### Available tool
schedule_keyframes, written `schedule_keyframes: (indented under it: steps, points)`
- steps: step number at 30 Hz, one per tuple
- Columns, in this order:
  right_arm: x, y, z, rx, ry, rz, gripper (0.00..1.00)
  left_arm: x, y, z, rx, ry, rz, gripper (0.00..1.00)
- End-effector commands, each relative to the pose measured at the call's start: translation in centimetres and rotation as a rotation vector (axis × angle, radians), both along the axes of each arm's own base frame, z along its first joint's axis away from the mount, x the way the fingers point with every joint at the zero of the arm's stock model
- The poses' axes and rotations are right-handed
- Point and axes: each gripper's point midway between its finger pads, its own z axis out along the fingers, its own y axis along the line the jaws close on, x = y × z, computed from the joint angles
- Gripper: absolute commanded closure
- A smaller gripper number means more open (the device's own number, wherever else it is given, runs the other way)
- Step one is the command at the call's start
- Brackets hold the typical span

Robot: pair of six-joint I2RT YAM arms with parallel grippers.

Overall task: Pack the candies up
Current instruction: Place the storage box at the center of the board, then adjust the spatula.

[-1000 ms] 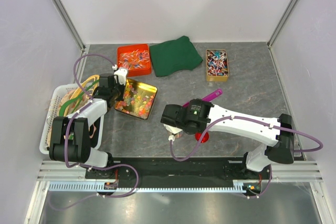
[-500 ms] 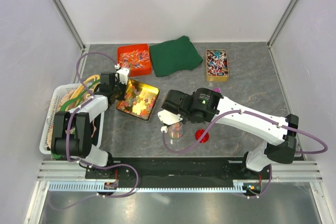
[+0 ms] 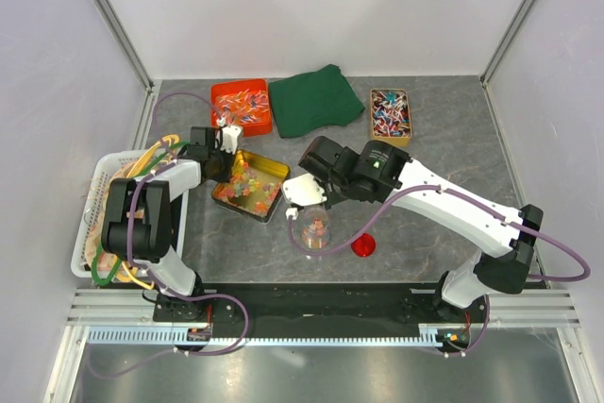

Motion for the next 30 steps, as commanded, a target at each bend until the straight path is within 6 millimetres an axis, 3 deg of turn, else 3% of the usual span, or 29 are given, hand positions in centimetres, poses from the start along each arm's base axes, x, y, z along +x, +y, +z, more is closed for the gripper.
schedule_keyframes:
  steps: [1, 5, 9, 13, 17, 22, 24, 30]
  points:
    - [0.9, 2.0, 2.2, 0.136, -0.035, 0.021, 1.00, 1.6, -0.4, 1.1, 0.015, -0.037, -0.026, 0.87]
    - [1.9, 2.6, 1.9, 0.186, -0.039, 0.020, 1.00, 1.8, -0.6, 1.7, 0.005, -0.044, -0.028, 0.59]
    - [3.7, 3.7, 1.7, 0.281, -0.051, 0.003, 1.00, 2.1, -0.7, 3.7, -0.001, -0.090, -0.030, 0.41]
    - [6.4, 4.0, 1.3, 0.362, -0.066, -0.065, 1.00, 2.1, -1.1, 8.1, -0.023, -0.186, -0.051, 0.26]
    - [7.9, 5.0, 1.0, 0.462, -0.075, -0.120, 1.00, 1.7, -2.1, 12.6, -0.044, -0.275, -0.141, 0.13]
    - [9.4, 6.1, -0.1, 0.528, -0.086, -0.169, 1.00, 1.0, -4.4, 19.0, -0.163, -0.363, -0.247, 0.04]
    - [10.0, 6.4, -0.9, 0.544, -0.098, -0.196, 1.00, 0.2, -6.4, 21.7, -0.275, -0.391, -0.326, 0.02]
    - [11.5, 6.7, -1.4, 0.612, -0.118, -0.270, 1.00, -1.5, -10.2, 24.1, -0.501, -0.347, -0.477, 0.04]
